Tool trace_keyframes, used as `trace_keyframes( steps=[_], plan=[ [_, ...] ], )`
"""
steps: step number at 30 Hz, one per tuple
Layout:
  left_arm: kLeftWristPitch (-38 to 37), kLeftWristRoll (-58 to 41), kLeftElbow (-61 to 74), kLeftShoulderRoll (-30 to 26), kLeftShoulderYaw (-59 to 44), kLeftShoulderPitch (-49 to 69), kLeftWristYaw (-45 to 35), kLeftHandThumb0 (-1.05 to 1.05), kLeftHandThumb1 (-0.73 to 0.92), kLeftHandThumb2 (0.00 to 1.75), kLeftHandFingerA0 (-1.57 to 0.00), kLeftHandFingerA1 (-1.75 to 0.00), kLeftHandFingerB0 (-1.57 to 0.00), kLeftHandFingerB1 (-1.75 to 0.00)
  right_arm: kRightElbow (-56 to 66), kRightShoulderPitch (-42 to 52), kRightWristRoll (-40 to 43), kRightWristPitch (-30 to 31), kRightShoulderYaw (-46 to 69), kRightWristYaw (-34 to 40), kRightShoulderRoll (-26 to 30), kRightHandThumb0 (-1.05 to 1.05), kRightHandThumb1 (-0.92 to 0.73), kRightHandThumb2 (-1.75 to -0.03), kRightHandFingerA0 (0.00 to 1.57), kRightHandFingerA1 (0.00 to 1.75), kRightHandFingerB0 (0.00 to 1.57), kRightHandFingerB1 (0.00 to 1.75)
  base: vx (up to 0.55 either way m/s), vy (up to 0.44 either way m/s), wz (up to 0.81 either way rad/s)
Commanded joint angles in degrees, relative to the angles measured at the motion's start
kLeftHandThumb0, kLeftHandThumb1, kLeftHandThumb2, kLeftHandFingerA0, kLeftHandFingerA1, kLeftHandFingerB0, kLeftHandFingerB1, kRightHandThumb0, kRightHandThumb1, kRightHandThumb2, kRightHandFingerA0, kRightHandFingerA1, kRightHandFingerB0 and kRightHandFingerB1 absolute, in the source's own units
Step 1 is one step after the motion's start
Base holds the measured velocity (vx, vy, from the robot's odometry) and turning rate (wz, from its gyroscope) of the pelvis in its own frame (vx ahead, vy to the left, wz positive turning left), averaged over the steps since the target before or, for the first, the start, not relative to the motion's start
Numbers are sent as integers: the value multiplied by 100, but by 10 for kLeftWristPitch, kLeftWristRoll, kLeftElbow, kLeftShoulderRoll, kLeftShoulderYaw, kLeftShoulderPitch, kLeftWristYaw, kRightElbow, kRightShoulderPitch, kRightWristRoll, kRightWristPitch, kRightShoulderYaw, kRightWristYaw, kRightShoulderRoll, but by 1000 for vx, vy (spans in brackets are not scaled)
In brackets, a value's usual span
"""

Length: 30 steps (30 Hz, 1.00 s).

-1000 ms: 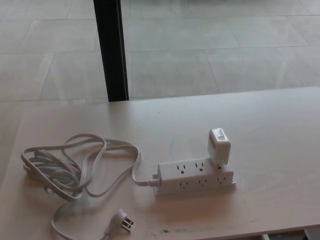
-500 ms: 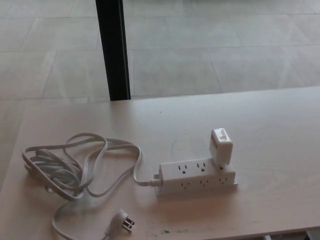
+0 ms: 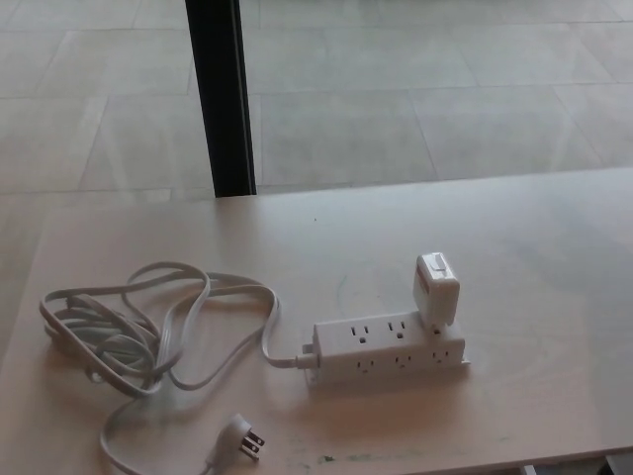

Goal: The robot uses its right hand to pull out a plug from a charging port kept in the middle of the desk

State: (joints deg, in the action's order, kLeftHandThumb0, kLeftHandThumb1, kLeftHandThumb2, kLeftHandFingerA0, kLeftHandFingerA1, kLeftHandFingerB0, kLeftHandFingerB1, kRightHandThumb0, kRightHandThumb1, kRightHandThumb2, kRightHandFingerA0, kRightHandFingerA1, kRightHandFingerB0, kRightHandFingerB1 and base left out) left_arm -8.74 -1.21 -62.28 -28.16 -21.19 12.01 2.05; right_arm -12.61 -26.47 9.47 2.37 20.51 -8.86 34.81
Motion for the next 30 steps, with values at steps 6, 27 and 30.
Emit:
trace_keyframes(
  steps=[6, 27, 30],
  plan=[
    [-9, -2, 2, -17, 1, 3, 9, -63, 55, 57, -80, -92, -52, -41, 90, -148, 6, 233, -222, -159, -12, -65, -47, -55, 83, 101, 32, 31, 0, 0, 0],
    [-4, 3, -13, -26, 8, -12, 7, -64, 56, 57, -95, -95, -51, -39, -63, -242, -188, 213, -538, -199, -78, -73, -52, -58, 89, 135, 30, 34, 0, 0, 0],
    [-4, -2, -6, -22, 6, -10, 7, -62, 55, 57, -93, -92, -51, -40, -75, -241, -195, 211, -549, -200, -85, -85, -48, -83, 90, 124, 25, 43, 0, 0, 0]
  ],
)
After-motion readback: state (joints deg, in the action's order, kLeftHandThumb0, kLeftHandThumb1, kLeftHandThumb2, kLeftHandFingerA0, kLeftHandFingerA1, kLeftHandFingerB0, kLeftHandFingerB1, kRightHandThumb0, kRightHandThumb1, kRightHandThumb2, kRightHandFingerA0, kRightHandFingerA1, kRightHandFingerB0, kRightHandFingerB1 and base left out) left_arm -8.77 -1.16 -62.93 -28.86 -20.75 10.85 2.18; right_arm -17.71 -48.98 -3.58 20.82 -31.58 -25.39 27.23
